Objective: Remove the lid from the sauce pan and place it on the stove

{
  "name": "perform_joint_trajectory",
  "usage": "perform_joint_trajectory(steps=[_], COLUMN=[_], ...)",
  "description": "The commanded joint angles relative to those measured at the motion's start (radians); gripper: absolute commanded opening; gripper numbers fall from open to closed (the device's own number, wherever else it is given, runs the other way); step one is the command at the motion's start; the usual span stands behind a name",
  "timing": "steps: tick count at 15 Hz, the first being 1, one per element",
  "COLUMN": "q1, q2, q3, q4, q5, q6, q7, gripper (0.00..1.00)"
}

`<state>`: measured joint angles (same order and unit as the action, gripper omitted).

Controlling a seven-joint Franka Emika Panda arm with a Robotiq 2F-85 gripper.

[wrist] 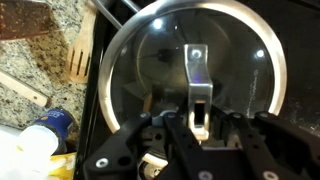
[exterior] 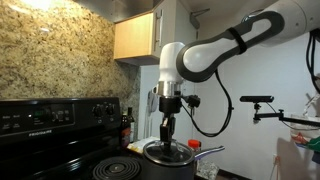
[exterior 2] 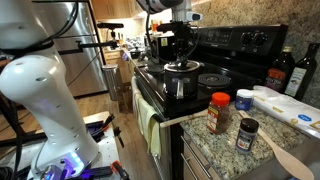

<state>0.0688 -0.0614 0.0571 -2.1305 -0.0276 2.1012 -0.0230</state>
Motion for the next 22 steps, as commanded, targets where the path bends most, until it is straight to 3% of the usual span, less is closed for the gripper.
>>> perform_joint_trajectory(steps=[1, 7, 15, 16, 17, 22], q1=[0.000, 0.054, 0.213, 0.221, 0.211, 0.226], q2=[-0.055, -0.093, -0.013, -0.018, -0.023, -0.019], q3=[0.003, 0.049, 0.209, 0.218, 0.208, 0.219], q4=[0.028, 0.074, 0.105, 0.101, 0.067, 0.074], q5=[0.008, 0.000, -0.036, -0.046, -0.013, -0.026], q6=[-0.077, -0.175, -0.242, -0.250, -0.202, -0.217], q7=[-0.027, -0.133, -0.201, -0.213, -0.165, -0.183], gripper=[0.03, 0.03, 0.03, 0.03, 0.10, 0.10])
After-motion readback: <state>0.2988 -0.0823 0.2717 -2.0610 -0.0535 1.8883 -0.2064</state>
